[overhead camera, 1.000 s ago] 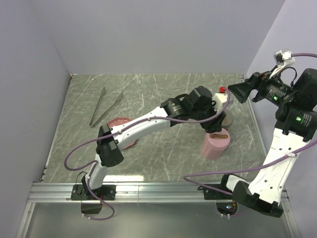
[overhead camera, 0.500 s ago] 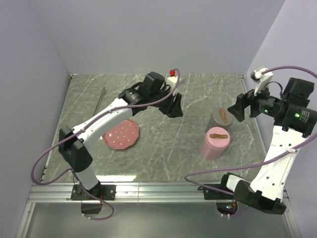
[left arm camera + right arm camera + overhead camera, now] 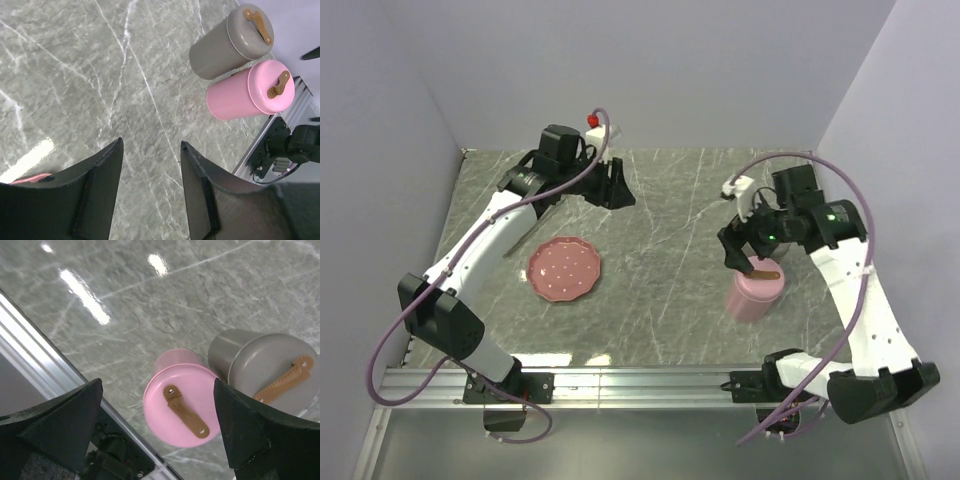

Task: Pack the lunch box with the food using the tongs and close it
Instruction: Move the lunch box

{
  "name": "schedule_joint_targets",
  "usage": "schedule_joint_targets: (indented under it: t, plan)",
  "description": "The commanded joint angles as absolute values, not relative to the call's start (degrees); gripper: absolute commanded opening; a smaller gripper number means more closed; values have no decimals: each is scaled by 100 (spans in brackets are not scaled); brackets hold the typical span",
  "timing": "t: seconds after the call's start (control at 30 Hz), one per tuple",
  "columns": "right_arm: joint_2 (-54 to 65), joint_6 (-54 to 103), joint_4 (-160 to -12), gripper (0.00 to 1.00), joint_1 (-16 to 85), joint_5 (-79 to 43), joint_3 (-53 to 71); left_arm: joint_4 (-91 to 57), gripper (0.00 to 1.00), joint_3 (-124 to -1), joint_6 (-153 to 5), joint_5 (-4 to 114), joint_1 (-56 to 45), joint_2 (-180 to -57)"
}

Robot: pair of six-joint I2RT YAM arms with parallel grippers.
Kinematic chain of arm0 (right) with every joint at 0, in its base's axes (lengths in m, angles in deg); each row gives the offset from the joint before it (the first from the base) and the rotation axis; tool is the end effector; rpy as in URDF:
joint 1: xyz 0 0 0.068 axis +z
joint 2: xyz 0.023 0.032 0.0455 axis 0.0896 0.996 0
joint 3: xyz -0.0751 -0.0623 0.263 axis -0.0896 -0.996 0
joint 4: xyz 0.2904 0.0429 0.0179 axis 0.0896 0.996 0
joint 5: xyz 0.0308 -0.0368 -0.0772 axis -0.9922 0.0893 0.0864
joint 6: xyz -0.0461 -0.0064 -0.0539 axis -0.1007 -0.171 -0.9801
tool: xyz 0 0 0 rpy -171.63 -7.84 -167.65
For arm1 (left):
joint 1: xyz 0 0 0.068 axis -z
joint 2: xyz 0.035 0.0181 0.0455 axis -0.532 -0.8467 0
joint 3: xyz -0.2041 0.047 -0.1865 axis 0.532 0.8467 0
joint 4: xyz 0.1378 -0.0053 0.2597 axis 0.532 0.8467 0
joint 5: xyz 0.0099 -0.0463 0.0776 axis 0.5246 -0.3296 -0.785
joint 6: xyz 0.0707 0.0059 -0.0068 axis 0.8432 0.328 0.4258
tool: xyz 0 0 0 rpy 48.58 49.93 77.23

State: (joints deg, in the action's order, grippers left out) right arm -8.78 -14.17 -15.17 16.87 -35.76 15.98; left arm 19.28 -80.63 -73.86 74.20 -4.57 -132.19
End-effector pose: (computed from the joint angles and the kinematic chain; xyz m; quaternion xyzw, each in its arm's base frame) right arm 0.2258 0.0726 0.3947 -0.4063 0.8396 0.1556 0.3252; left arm 0.3407 -0.2085 0.3854 0.2305 0.8278 -0.3543 0.3689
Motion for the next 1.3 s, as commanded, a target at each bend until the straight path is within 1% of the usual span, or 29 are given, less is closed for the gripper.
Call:
schedule_joint_targets:
  t: [0.0, 0.17, 0.23, 0.33, 0.47, 0.73, 0.97, 1.13, 1.2, 1.27]
  plan:
    - [-653, -1393, -1938, 98, 2130, -2625, 1404, 1868, 55, -7934, -7463, 7761, -595, -12918]
    - [-477, -1849, -2105, 98, 3192, -1782, 948, 1859, 56, -7951, -7481, 7805, -691, -12935]
    - [-424, -1999, -2175, 97, 3475, -1405, 763, 1876, 56, -7977, -7472, 7805, -709, -12944]
    - [-459, -2376, -2306, 97, 4124, -878, 202, 1894, 56, -8013, -7472, 7805, -709, -12962]
    - [-608, -2738, -2526, 97, 4636, -226, -503, 1912, 56, -8021, -7454, 7787, -718, -12970]
    - [-881, -3318, -3124, 96, 4821, 680, -1610, 1912, 56, -8057, -7455, 7822, -736, -13006]
    - [-1022, -3239, -3089, 94, 4821, 847, -1910, 1912, 56, -8048, -7454, 7840, -744, -13032]
    - [-1373, -3441, -3317, 94, 4768, 1172, -2279, 1894, 56, -8048, -7463, 7875, -744, -13067]
    - [-1452, -3398, -3370, 95, 4751, 1147, -2210, 1877, 56, -8030, -7472, 7875, -744, -13050]
    - [-1461, -3187, -3213, 94, 4760, 849, -1780, 1876, 56, -8030, -7454, 7884, -744, -13032]
